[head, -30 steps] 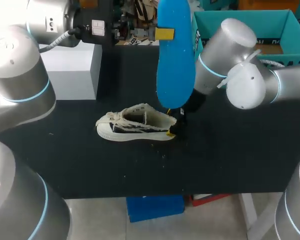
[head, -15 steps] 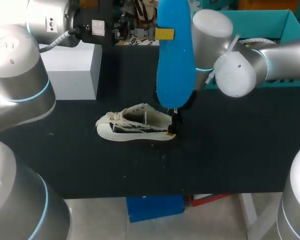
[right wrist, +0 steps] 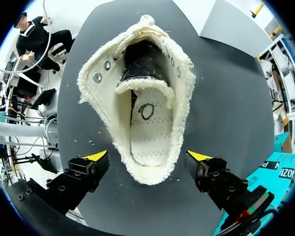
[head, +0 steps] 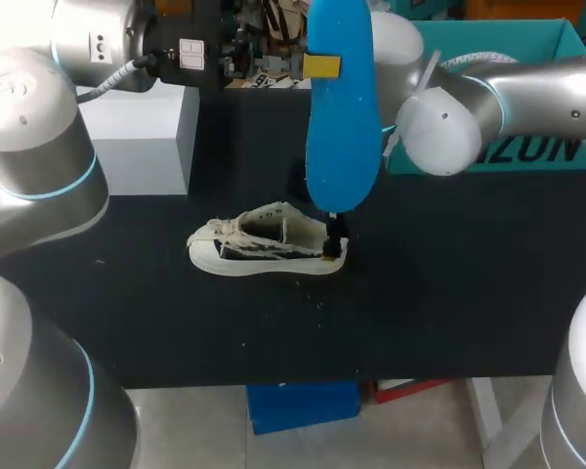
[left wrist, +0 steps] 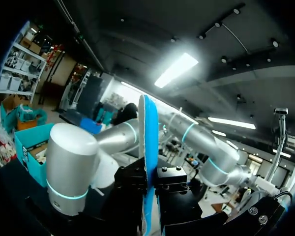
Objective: Take the shoe out of the shoebox, open the shoe tongue, remove and reinsert the insole, then place the shoe into the shoebox
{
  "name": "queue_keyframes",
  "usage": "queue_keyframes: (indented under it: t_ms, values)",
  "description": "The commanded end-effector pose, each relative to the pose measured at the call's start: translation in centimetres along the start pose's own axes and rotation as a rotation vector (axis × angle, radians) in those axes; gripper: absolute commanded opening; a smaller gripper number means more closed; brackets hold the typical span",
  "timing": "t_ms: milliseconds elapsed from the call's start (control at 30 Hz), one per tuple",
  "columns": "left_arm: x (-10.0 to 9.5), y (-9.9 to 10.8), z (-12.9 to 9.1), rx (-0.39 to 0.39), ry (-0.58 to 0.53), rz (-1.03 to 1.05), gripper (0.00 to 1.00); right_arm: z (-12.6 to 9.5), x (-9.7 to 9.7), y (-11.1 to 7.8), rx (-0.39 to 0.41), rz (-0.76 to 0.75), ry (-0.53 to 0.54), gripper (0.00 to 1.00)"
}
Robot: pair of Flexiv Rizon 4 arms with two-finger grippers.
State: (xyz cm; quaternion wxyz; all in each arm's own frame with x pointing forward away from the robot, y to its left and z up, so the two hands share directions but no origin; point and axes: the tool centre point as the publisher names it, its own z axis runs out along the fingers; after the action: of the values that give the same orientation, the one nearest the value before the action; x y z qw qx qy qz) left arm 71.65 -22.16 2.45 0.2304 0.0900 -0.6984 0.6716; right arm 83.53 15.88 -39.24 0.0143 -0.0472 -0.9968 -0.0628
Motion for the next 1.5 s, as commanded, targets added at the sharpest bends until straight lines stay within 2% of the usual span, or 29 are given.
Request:
queue_keyframes:
  t_ms: [33,133,300,367,600,800,900,1500]
  values:
    - [0.0,0.1,0.1,0.002,-0.003,0.001,0.00,0.0,-0.1,0.4,0.023,-0.003,0.001,1.00]
    - [0.0,0.1,0.1,0.002,-0.003,0.001,0.00,0.0,-0.2,0.4,0.012,-0.005,-0.003,1.00]
    - [0.0,0.1,0.1,0.002,-0.003,0.001,0.00,0.0,-0.1,0.3,-0.066,-0.039,-0.008,1.00]
    - [0.0,0.1,0.1,0.002,-0.003,0.001,0.00,0.1,0.0,0.5,-0.129,-0.059,-0.015,1.00]
    - [0.0,0.1,0.1,0.002,-0.003,0.001,0.00,0.2,0.0,0.9,-0.232,-0.102,-0.015,1.00]
    - [0.0,0.1,0.1,0.002,-0.003,0.001,0.00,0.5,0.0,0.9,-0.395,-0.110,-0.026,1.00]
    - [0.0,0.1,0.1,0.002,-0.003,0.001,0.00,0.7,0.1,1.0,-0.446,-0.126,-0.029,1.00]
    - [0.0,0.1,0.1,0.002,-0.003,0.001,0.00,1.6,-0.1,1.4,-0.663,-0.135,-0.035,1.00]
